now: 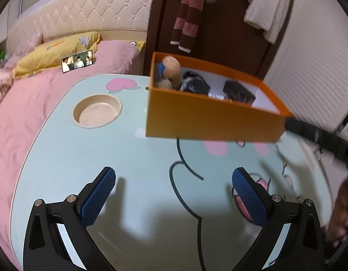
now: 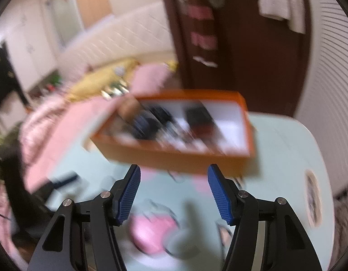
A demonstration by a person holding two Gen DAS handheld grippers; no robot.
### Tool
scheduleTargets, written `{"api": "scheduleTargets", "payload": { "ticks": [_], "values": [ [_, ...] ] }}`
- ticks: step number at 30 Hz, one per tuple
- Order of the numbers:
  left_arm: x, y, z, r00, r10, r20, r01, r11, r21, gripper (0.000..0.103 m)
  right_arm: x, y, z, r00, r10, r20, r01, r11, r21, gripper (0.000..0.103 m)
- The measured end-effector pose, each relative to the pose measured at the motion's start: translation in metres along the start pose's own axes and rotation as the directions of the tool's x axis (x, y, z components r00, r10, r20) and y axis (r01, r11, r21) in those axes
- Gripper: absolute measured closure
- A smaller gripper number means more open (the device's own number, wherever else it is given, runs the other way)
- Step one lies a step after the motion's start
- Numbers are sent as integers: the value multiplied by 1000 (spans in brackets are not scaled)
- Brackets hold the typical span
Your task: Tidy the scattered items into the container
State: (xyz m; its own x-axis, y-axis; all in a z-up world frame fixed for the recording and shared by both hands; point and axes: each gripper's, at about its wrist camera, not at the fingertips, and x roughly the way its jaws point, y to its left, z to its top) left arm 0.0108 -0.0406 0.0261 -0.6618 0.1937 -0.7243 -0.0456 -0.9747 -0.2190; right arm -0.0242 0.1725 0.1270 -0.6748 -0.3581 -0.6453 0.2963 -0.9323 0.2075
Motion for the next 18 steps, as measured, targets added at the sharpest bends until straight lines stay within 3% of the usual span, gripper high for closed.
{"api": "scheduleTargets", "payload": {
  "ticks": [2,5,9,13,18],
  "values": [
    [-2,7,5,1000,-13,3,13,1000,-24,0,14,18,27,1000,21,21,-20,999,-32,44],
    [-8,16,6,999,4,43,-2,999,-47,0,50,39,56,999,39,-12,-39,997,-68,45],
    [-5,27,7,999,0,44,3,998,-64,0,104,48,75,983,154,-97,-150,988,43,53],
    [0,35,6,999,-13,35,17,996,-92,0,139,52,83,983,129,-134,-116,988,102,54],
    [5,44,6,999,-43,30,46,991,-125,0,164,48,84,967,136,-217,-107,984,140,54]
  ]
}}
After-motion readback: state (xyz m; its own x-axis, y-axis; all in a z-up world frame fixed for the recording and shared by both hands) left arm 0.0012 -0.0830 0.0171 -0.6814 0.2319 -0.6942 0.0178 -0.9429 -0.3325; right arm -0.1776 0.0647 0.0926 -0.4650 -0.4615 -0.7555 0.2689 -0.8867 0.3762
